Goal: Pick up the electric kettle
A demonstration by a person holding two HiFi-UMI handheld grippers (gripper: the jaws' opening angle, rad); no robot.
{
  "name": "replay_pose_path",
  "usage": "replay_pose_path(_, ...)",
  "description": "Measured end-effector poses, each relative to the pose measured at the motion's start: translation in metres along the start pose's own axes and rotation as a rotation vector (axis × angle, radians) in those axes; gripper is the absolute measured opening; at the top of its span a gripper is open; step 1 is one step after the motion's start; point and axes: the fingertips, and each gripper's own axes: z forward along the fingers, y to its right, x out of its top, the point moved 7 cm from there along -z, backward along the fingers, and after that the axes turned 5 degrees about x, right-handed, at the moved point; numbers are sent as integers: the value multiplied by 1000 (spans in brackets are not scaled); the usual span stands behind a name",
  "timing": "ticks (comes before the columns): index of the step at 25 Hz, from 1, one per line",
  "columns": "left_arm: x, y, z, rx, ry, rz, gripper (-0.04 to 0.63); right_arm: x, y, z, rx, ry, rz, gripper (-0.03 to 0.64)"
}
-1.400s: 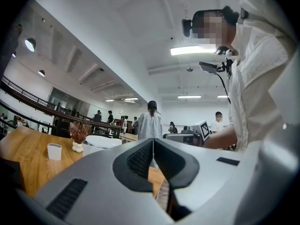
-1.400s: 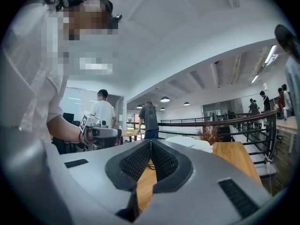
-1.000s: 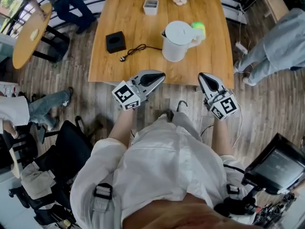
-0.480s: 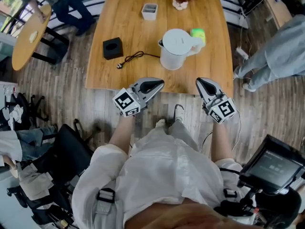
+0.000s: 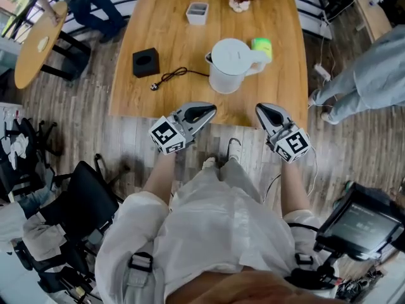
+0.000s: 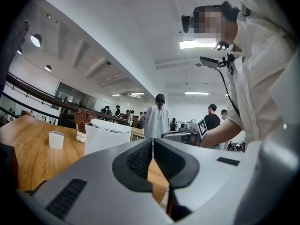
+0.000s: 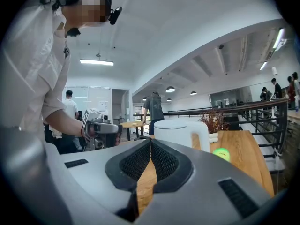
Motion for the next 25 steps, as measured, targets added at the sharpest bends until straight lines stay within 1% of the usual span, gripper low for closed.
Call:
replay_pose_path(3, -1, -4, 1, 14, -6, -11, 11, -5, 8, 0, 16, 5, 17, 12)
replay_pose_path(6, -3, -8, 5, 19, -19, -14, 11, -11, 18, 2, 50, 22, 53, 12)
replay_pose_path(8, -7, -9, 7, 20, -29, -16, 11, -16, 23, 5, 71, 16, 67, 12)
replay_pose_path(13, -15, -14, 12, 32, -41, -33, 11, -25, 32, 14, 97, -8, 70, 12)
replay_pose_path(17, -16, -14, 11, 42, -49, -22, 11, -24, 28, 17, 110, -10, 71, 12)
replay_pose_path(25, -16, -22, 22, 46, -51, -15, 12, -26, 38, 17, 136, -8, 81, 14)
